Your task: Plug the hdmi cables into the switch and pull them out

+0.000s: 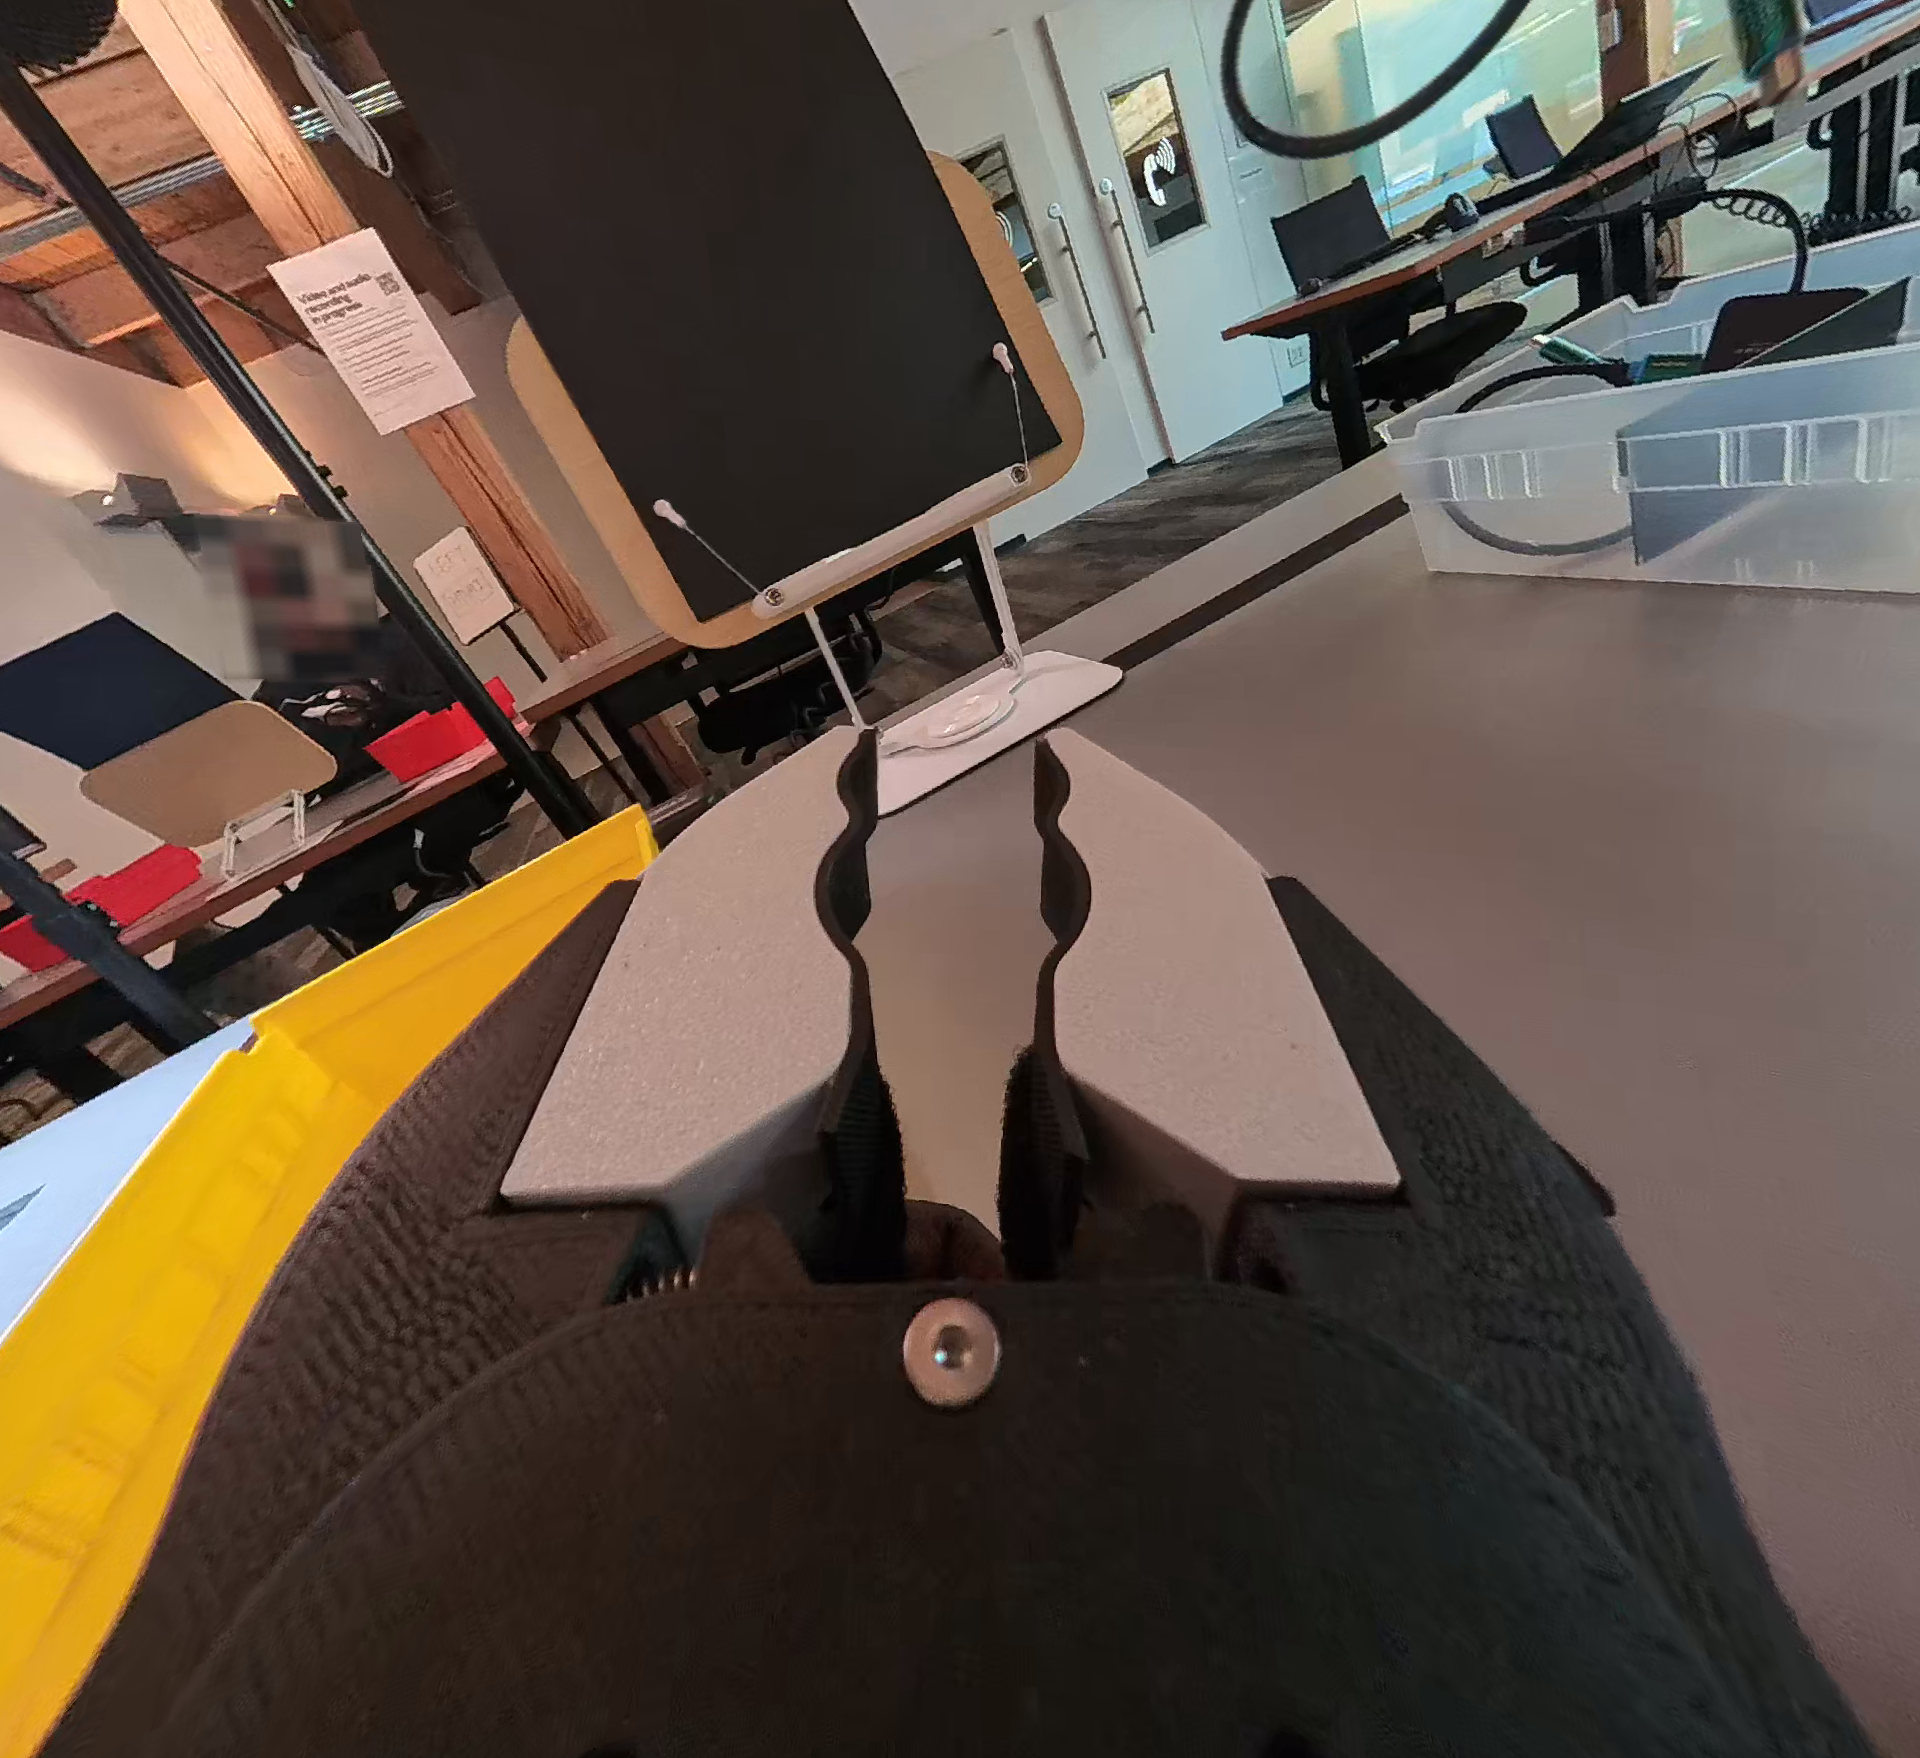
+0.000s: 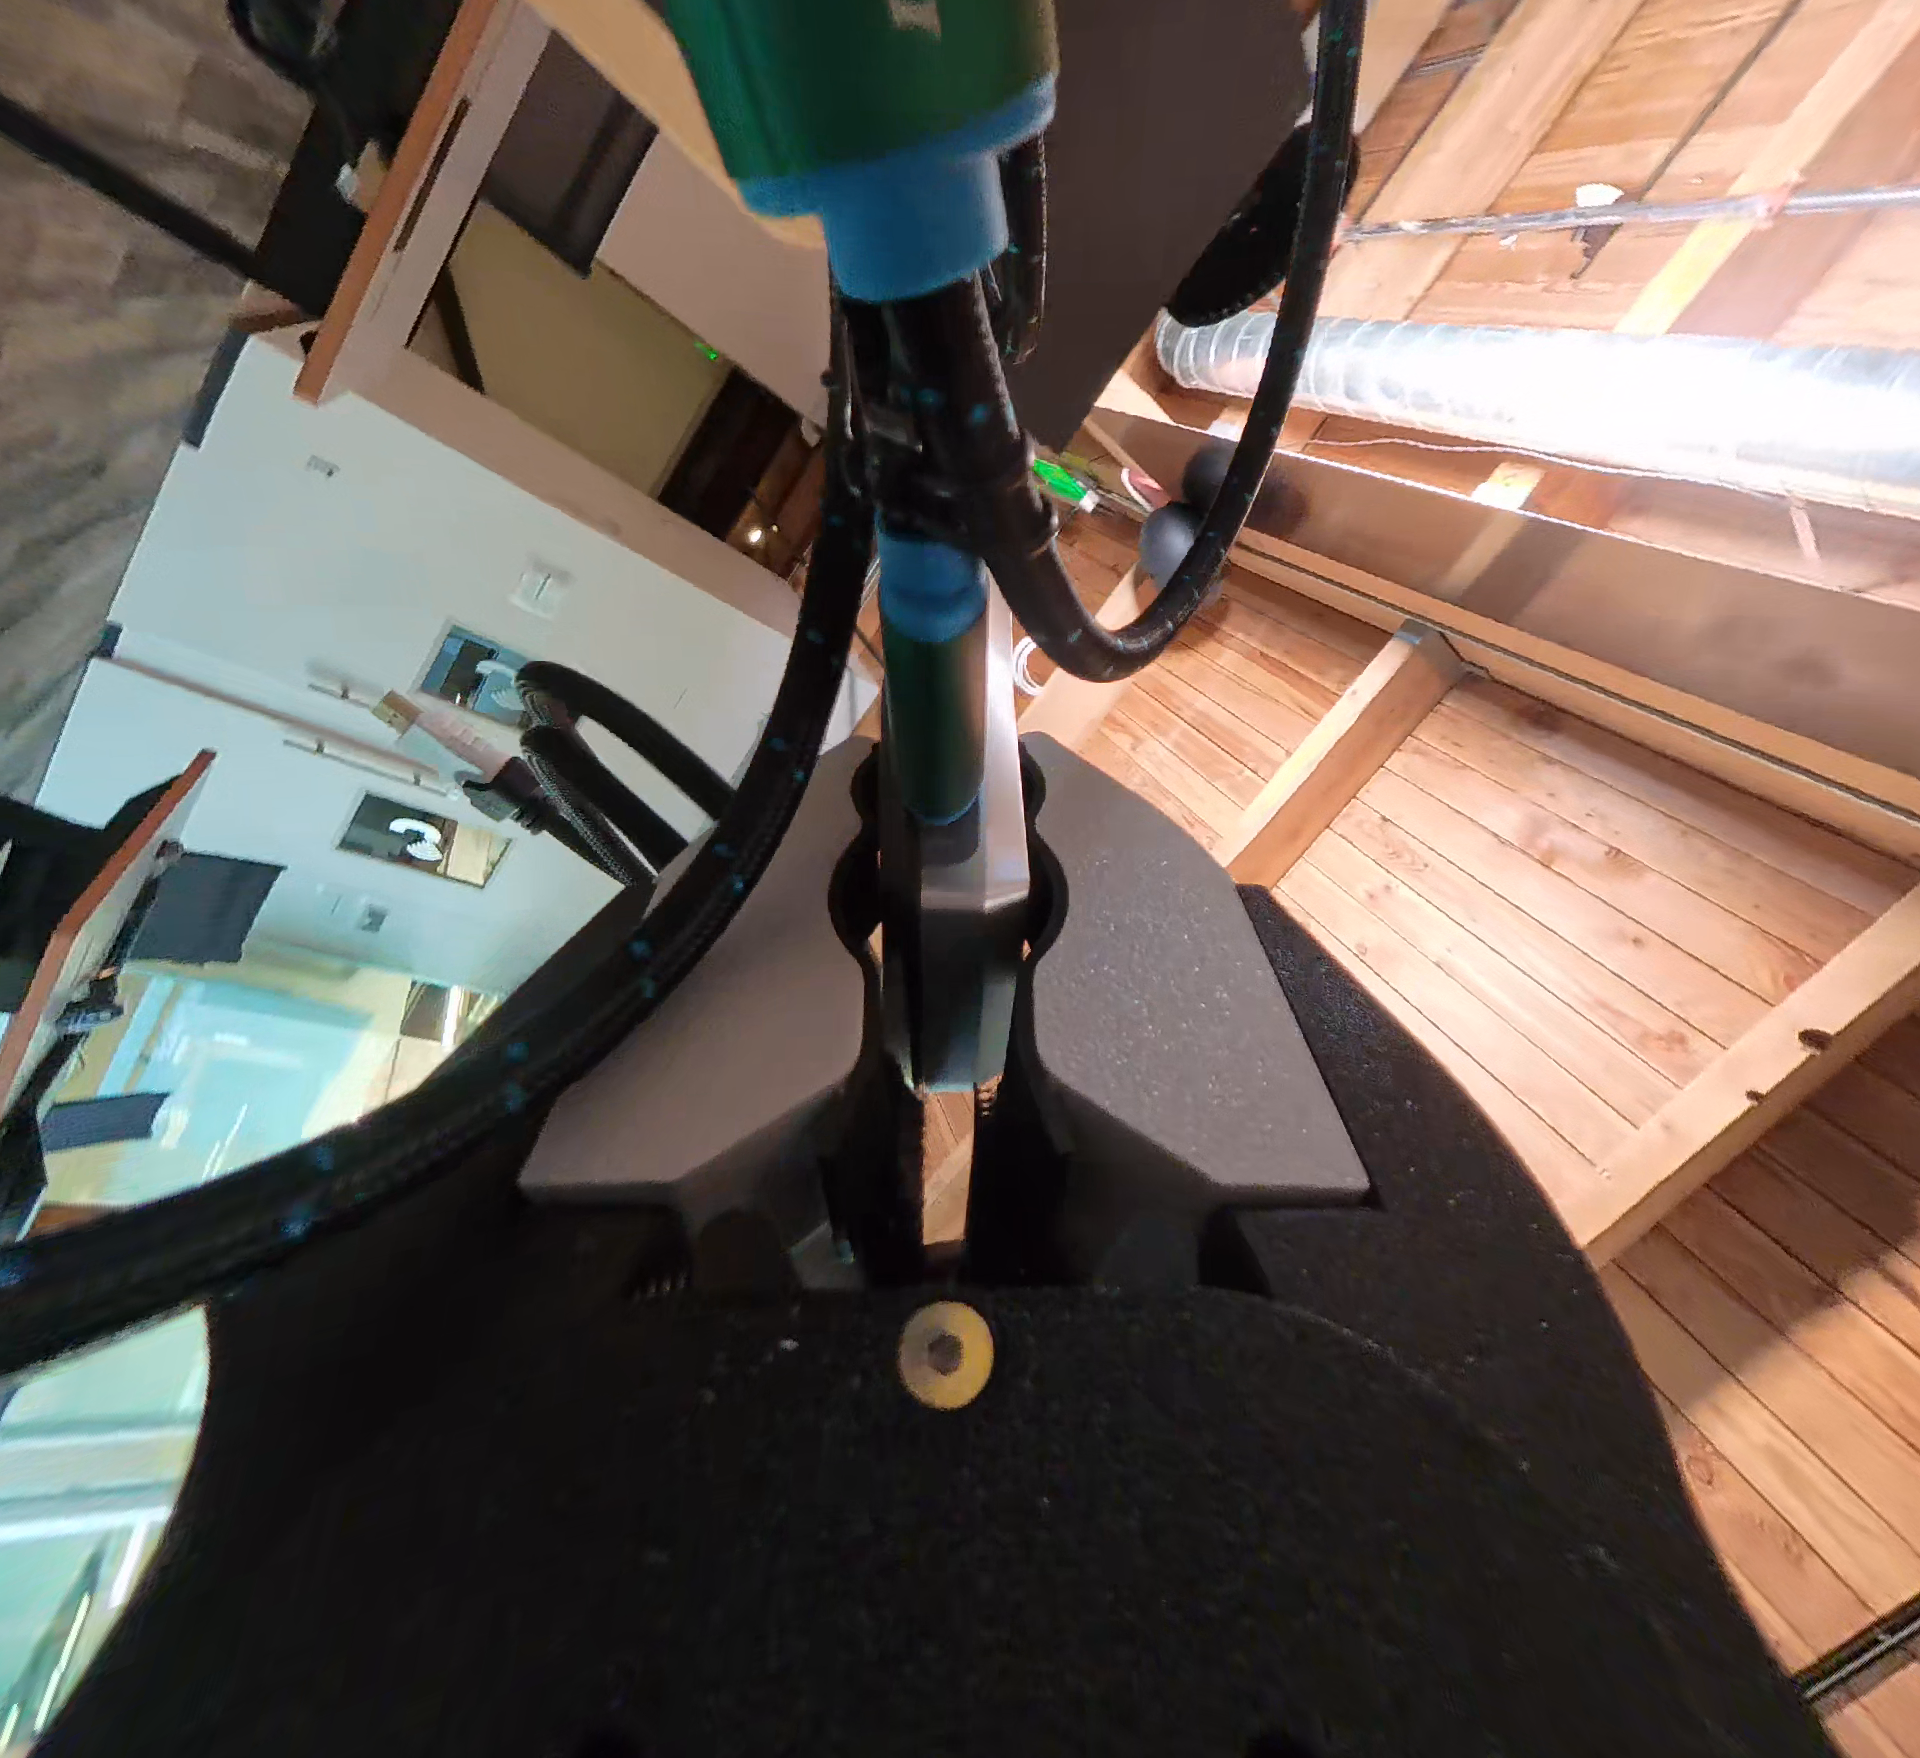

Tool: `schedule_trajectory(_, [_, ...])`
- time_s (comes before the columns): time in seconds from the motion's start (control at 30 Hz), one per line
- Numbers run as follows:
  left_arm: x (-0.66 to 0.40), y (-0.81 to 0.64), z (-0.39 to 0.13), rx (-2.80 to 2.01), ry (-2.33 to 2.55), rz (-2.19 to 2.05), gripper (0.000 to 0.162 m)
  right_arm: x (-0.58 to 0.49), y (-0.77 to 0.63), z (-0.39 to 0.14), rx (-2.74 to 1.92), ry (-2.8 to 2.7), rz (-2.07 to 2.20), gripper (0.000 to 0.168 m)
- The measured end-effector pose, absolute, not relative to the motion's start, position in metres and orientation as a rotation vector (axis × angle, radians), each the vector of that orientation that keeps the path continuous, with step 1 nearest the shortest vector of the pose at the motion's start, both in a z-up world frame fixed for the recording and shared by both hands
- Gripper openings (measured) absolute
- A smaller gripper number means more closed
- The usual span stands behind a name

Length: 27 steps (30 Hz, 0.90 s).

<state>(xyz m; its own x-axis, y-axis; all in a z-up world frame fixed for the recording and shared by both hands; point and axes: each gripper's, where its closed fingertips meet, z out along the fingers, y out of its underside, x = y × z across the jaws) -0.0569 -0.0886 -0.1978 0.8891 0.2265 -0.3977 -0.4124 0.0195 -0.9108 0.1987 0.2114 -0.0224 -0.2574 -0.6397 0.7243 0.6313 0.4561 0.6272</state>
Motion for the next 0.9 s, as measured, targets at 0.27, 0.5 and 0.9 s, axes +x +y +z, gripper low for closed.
schedule_trajectory(0.27, [-0.047,-0.073,-0.203,-1.495,0.237,0.552,0.028,0.229,0.257,-0.043,-0.115,-1.432,-1.344,0.02])
schedule_trajectory(0.5, [-0.045,-0.068,-0.206,-1.463,0.233,0.49,0.028,0.245,0.299,-0.052,-0.532,-1.661,-1.525,0.021])
schedule_trajectory(0.9, [-0.07,-0.081,-0.209,-1.373,0.128,0.378,0.027,0.254,0.33,-0.097,-1.303,-2.56,-1.637,0.021])
